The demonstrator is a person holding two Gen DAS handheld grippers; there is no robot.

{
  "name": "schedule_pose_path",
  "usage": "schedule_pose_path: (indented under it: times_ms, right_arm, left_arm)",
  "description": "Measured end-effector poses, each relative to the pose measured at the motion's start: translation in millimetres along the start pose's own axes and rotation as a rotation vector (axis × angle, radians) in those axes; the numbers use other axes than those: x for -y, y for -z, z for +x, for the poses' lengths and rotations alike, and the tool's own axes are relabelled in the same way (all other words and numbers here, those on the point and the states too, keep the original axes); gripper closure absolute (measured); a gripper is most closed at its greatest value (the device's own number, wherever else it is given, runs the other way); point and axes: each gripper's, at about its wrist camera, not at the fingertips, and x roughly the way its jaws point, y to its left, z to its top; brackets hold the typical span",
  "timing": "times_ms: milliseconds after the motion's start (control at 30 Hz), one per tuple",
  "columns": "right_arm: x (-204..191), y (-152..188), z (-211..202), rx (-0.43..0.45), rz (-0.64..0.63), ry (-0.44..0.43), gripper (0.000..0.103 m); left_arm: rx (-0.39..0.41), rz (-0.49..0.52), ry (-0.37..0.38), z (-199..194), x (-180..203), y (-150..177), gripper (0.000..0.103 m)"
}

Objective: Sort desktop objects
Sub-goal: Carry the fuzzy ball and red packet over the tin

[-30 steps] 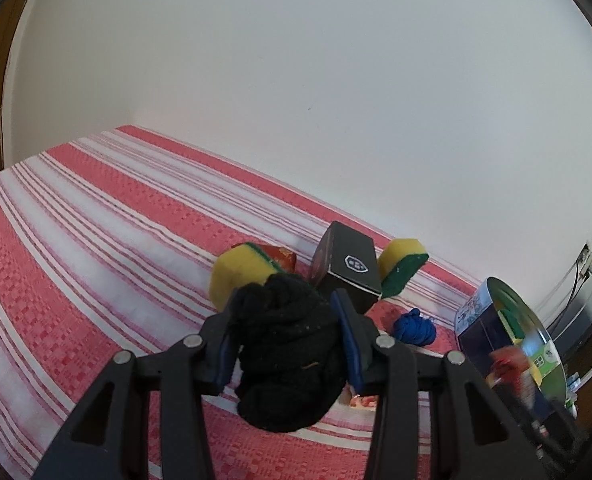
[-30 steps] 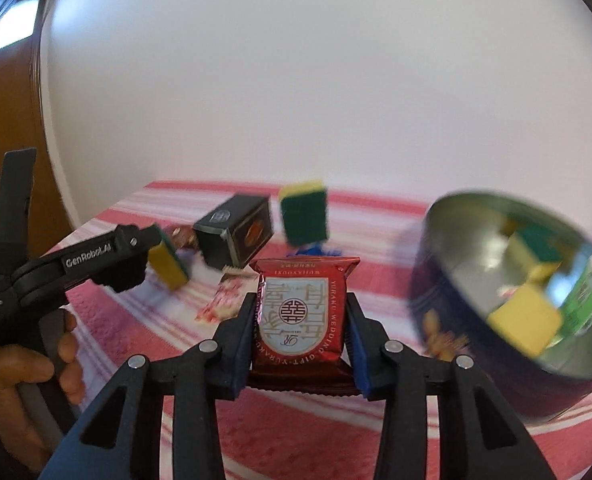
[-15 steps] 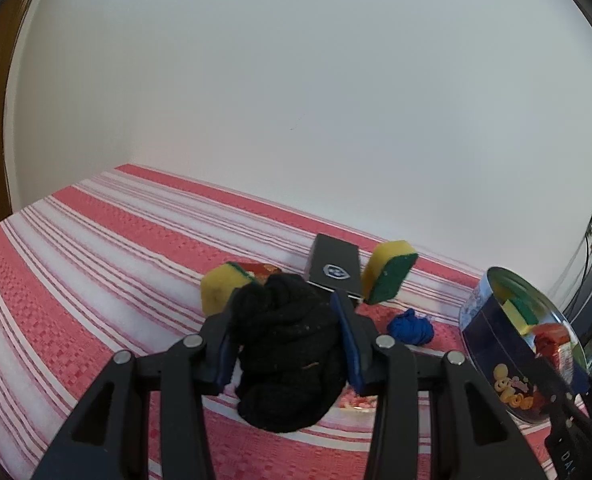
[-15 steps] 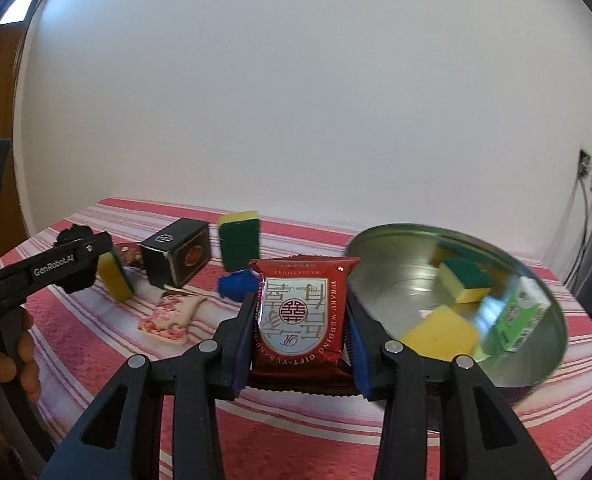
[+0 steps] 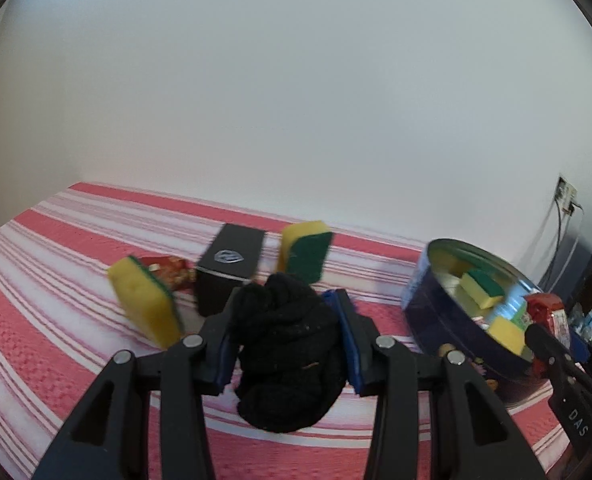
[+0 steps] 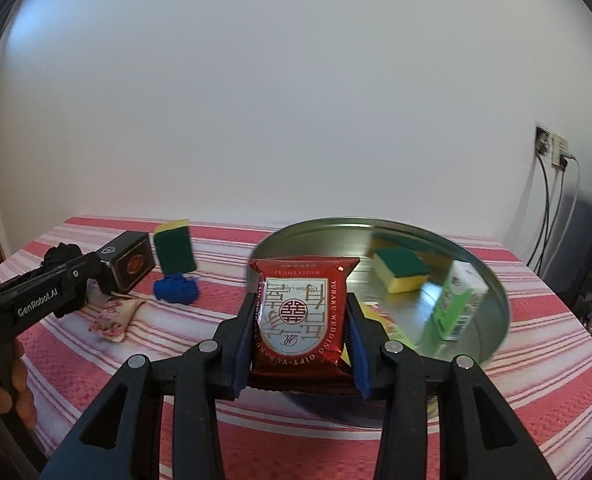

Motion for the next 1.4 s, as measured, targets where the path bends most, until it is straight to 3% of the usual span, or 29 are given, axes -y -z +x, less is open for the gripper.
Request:
schedule_pose_path:
  times_ms: [633, 1400]
  right_arm:
    - [68, -9, -2, 0.002, 0.051, 0.099, 0.059]
    - [139, -40, 34, -0.033, 0.104, 0.227, 0.059]
  left_arm:
    - [-0.011, 0.114, 0.138, 6, 91, -1, 0.06]
    - [-0.056, 0.223, 0.279, 31, 193, 0, 0.06]
